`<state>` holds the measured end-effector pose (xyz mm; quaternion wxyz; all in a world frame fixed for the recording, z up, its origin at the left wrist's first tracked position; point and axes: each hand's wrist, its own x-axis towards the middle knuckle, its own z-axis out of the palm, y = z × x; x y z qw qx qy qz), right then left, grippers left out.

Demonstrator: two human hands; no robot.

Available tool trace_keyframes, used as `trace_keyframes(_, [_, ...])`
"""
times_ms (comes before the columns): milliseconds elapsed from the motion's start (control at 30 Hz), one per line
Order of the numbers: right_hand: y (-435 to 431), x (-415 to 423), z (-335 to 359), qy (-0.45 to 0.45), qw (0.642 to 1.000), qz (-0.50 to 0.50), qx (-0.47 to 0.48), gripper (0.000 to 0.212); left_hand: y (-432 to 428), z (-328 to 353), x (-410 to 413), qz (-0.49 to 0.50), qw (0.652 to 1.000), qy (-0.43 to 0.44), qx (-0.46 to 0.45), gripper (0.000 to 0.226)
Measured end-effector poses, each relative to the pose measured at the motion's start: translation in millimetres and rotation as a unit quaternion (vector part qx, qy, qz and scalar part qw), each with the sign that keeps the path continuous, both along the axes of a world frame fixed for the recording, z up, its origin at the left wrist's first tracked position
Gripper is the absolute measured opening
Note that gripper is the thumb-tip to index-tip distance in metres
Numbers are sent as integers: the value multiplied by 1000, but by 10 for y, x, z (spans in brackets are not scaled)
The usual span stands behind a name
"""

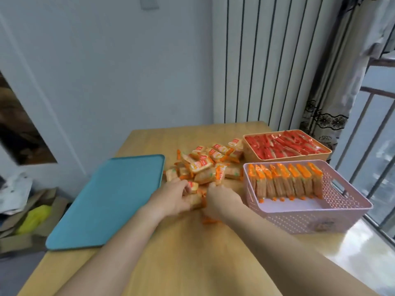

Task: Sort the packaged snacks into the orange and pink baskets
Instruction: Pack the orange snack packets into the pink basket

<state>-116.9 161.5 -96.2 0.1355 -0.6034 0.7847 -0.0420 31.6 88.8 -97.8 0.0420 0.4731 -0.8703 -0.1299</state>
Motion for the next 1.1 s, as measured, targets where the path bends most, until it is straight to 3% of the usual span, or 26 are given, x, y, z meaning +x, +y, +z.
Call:
trace_keyframes(167, [31, -136, 200, -7, 999, -19, 49, 74, 33, -136, -13, -45, 997, -50, -48, 60])
trace_keyframes(300, [-71, -202, 496, -1, 999, -28, -28, 58, -43, -10, 70, -31, 998, -27, -38, 61])
trace_keyframes(400, [-356, -182, 518, 29, 993, 3, -111, 48, -135, 111, 105, 3, 994, -24, -111, 57])
trace_keyframes(467, [-554, -172, 432, 94, 990, 52, -87, 51, -191, 114, 77, 1, 994, -35, -108, 56])
trace_keyframes(600, [-715, -158, 195, 210, 972, 99, 48, 70, -254, -39, 7, -26, 993, -83, -82, 61])
trace_keyframes(667, [-711, -155, 106, 236, 965, 103, 41, 74, -301, -125, 8, -27, 991, -101, -81, 73])
trace_keyframes(733, [-684, -156, 74, 242, 965, 98, 22, 68, -317, -138, 15, -26, 989, -125, -71, 67])
trace_keyframes(833, [-630, -199, 155, 185, 981, 57, 20, 57, -311, -66, 22, -2, 995, -84, -46, 43])
trace_keyframes(900, [-618, -253, 240, 80, 997, -1, -11, 48, -351, -18, 54, 69, 997, 34, -13, 32])
trace_keyframes(967, [-627, -292, 290, -37, 995, -69, -58, 50, -428, 4, 64, 156, 977, 146, 19, 31])
trace_keyframes(1033, [-625, -286, 260, -84, 987, -116, -77, 55, -478, -21, 24, 199, 965, 162, 46, 36])
trace_keyframes(1100, [-611, -256, 153, -65, 987, -133, -59, 53, -490, -47, -56, 208, 967, 135, 60, 41])
